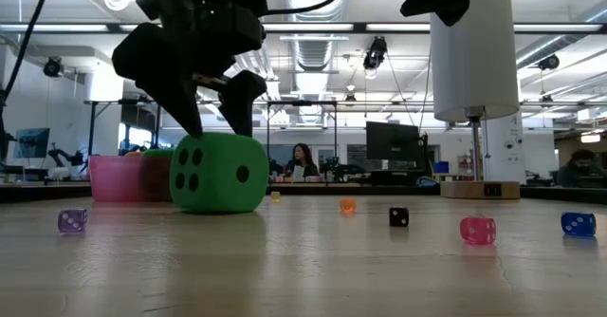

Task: Pick & Place Dice
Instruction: Put the big green dice into the red bin

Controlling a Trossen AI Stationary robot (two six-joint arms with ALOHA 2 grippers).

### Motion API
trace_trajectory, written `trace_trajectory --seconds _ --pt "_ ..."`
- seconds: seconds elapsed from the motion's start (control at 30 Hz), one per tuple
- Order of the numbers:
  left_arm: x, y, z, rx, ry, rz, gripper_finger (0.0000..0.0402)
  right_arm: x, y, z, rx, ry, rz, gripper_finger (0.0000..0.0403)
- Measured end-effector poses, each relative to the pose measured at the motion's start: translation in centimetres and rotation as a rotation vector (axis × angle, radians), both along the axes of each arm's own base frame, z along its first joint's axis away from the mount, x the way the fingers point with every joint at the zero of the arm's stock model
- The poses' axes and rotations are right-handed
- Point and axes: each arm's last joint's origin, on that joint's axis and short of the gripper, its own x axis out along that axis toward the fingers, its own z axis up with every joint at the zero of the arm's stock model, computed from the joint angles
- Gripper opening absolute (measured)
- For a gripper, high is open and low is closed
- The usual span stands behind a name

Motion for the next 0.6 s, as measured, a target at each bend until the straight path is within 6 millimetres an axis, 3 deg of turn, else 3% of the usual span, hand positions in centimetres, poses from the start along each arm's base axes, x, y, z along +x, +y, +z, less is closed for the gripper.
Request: trace_trajectory --seconds 0.27,0.6 --pt "0.1 0.2 1.3 0.061 -0.008 -0.003 0.0400 0.0 0.0 0.0 0.000 0.000 0.000 0.0027" --pt "0.1 0.2 1.1 0.063 0.003 -0.006 0.0400 0.0 0.0 0.0 0.000 0.000 0.000 0.0027"
